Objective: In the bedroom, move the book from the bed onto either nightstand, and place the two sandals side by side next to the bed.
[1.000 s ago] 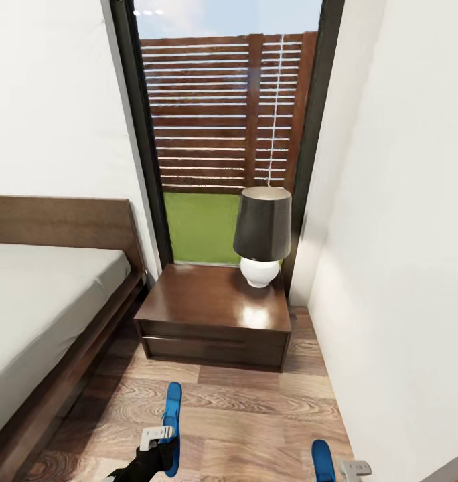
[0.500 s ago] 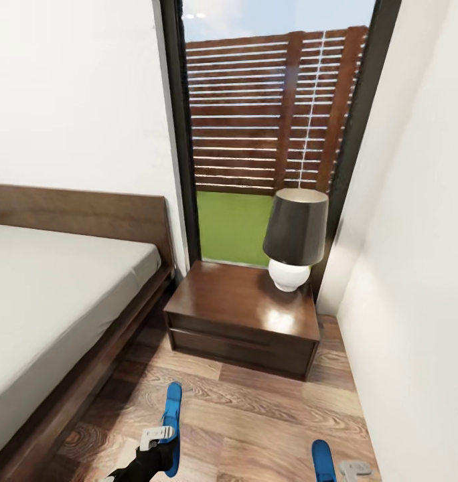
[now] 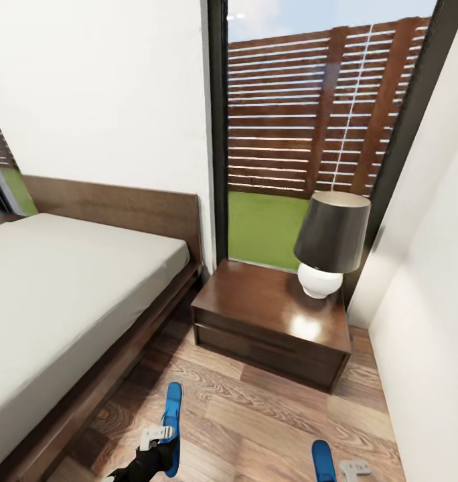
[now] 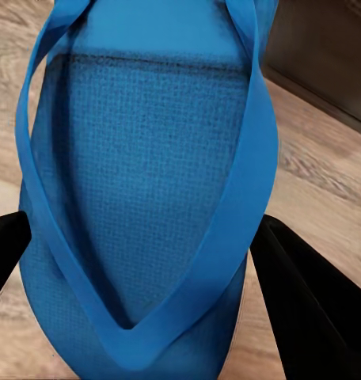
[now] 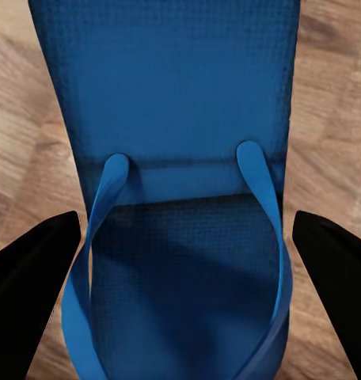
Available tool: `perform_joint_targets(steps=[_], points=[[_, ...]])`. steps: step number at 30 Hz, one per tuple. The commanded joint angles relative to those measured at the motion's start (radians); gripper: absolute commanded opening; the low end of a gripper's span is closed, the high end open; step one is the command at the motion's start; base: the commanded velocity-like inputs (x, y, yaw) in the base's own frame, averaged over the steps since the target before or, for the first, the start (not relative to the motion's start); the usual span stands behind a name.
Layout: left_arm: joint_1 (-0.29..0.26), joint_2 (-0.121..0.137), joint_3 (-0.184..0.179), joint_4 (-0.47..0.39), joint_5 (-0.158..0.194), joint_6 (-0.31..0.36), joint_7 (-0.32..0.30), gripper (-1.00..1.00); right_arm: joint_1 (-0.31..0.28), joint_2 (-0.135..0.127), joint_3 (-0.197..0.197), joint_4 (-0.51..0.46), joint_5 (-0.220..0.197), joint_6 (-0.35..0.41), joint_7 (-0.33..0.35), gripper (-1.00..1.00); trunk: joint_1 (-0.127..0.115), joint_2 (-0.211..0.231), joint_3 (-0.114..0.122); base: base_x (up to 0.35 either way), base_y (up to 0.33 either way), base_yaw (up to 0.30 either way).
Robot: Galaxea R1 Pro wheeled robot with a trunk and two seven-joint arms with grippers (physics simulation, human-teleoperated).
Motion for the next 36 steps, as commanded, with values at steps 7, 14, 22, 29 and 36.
perform_joint_targets(steps=[7, 14, 22, 29, 36], points=[[-0.001, -0.001, 0.004, 0.002, 0.006, 0.0, -0.007, -1.0, 0.0, 0.0, -0.008, 0.001, 0.008, -0.003, 0.006, -1.0, 0.0, 0.0, -0.001, 0.0, 0.0, 0.287], [-0.001, -0.002, 0.004, 0.002, 0.006, 0.0, -0.007, -1.0, 0.0, 0.0, -0.008, 0.001, 0.008, -0.003, 0.006, -1.0, 0.0, 0.0, -0.001, 0.016, -0.017, 0.287], [-0.001, -0.001, 0.004, 0.002, 0.006, 0.0, -0.007, -1.0, 0.0, 0.0, -0.008, 0.001, 0.008, -0.003, 0.006, -1.0, 0.0, 0.0, -0.001, 0.06, -0.064, 0.287], [-0.001, 0.0, 0.004, 0.002, 0.006, 0.0, -0.007, -1.0, 0.0, 0.0, -0.008, 0.001, 0.008, -0.003, 0.006, -1.0, 0.0, 0.0, -0.001, 0.002, -0.002, 0.287], [-0.001, -0.001, 0.004, 0.002, 0.006, 0.0, -0.007, -1.0, 0.0, 0.0, -0.008, 0.001, 0.008, -0.003, 0.006, -1.0, 0.0, 0.0, -0.001, 0.0, 0.0, 0.287]])
